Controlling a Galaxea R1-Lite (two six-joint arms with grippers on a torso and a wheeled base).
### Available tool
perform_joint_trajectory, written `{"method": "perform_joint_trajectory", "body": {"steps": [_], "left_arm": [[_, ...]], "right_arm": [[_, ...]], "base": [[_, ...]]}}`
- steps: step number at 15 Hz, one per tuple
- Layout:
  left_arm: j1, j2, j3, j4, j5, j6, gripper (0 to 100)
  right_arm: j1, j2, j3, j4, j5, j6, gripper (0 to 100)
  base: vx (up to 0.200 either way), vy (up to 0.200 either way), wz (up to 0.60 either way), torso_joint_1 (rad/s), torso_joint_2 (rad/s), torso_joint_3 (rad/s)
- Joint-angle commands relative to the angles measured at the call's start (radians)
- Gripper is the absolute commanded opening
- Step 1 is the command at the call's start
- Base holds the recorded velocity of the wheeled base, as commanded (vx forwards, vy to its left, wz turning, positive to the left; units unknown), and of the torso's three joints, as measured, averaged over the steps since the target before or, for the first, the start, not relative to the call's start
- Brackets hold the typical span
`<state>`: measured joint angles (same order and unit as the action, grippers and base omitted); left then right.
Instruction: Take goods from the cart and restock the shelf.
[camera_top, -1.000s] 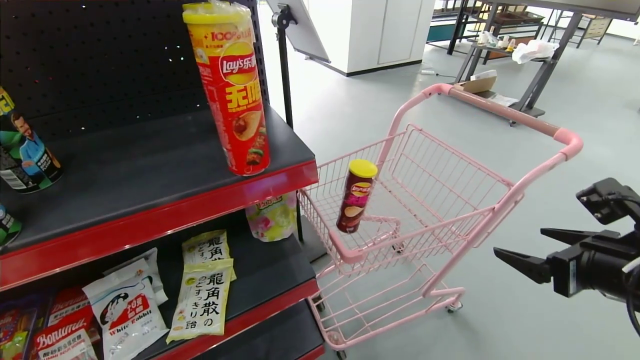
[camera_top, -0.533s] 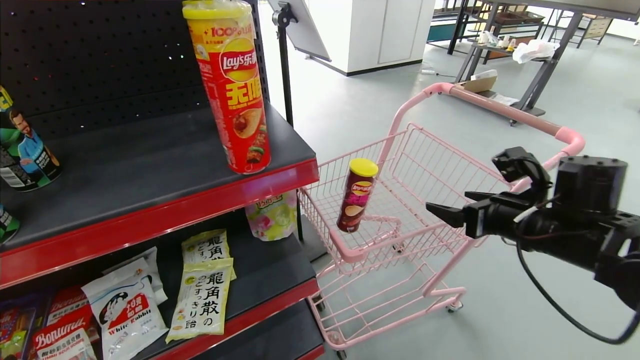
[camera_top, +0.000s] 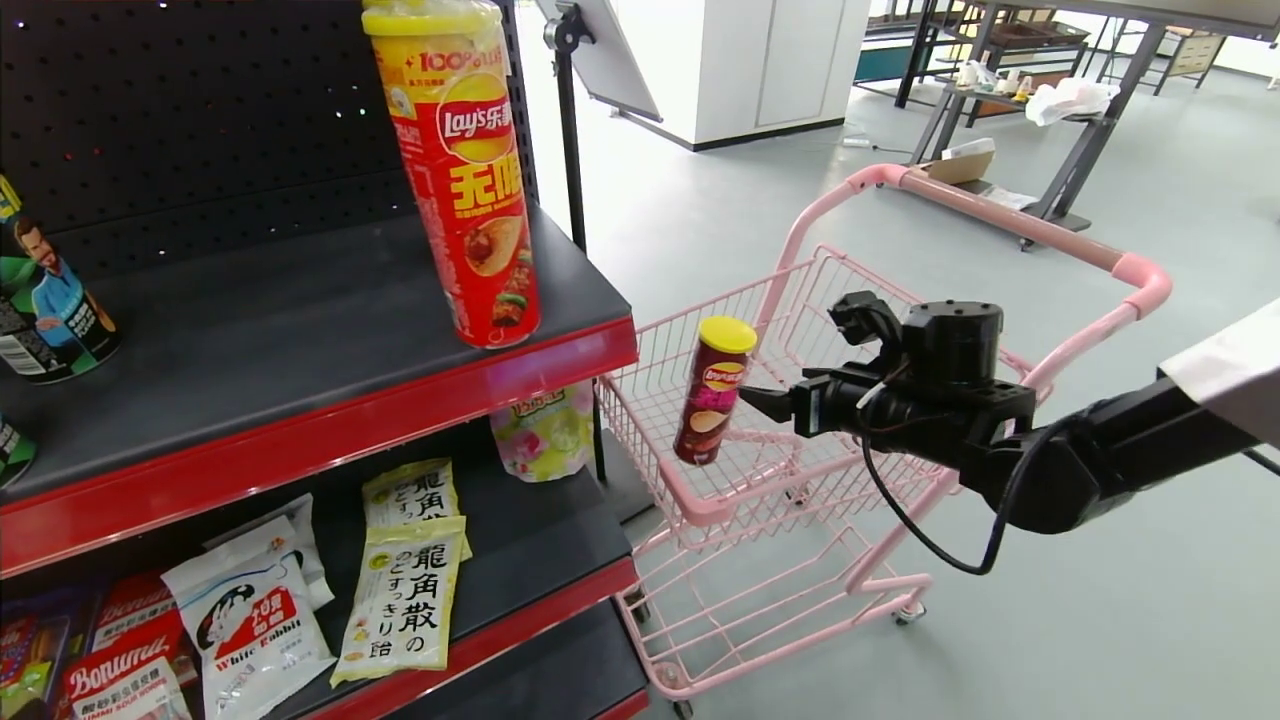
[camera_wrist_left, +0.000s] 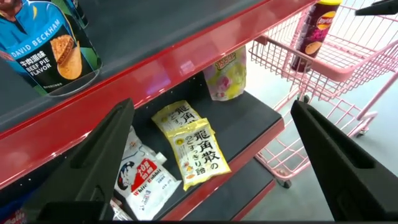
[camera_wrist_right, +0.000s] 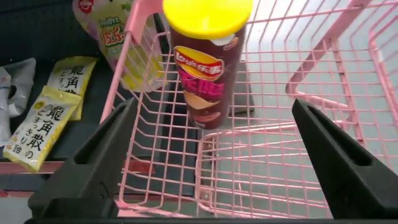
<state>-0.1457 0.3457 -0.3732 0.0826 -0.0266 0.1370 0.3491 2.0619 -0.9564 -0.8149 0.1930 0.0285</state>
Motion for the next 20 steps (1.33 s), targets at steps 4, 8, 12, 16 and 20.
{"method": "perform_joint_trajectory", "body": {"steps": [4, 8, 12, 16, 20], "left_arm": [[0.0, 0.007, 0.004, 0.0, 0.001, 0.009, 100], [0.002, 0.006, 0.002, 0.0, 0.008, 0.012, 100], [0.002, 0.006, 0.005, 0.002, 0.01, 0.012, 100], [0.002, 0.006, 0.005, 0.002, 0.013, 0.015, 100], [0.002, 0.007, 0.008, 0.002, 0.02, 0.03, 100]], "right_arm": [[0.024, 0.135, -0.12, -0.003, -0.001, 0.001, 100], [0.025, 0.196, -0.197, 0.002, -0.003, 0.001, 100], [0.037, 0.259, -0.274, 0.0, -0.003, 0.001, 100], [0.039, 0.325, -0.357, 0.0, -0.004, 0.002, 100], [0.036, 0.399, -0.441, 0.003, -0.009, 0.002, 100]], "base": [[0.0, 0.0, 0.0, 0.0, 0.0, 0.0], [0.0, 0.0, 0.0, 0.0, 0.0, 0.0], [0.0, 0.0, 0.0, 0.0, 0.0, 0.0], [0.0, 0.0, 0.0, 0.0, 0.0, 0.0], [0.0, 0.0, 0.0, 0.0, 0.0, 0.0]]}}
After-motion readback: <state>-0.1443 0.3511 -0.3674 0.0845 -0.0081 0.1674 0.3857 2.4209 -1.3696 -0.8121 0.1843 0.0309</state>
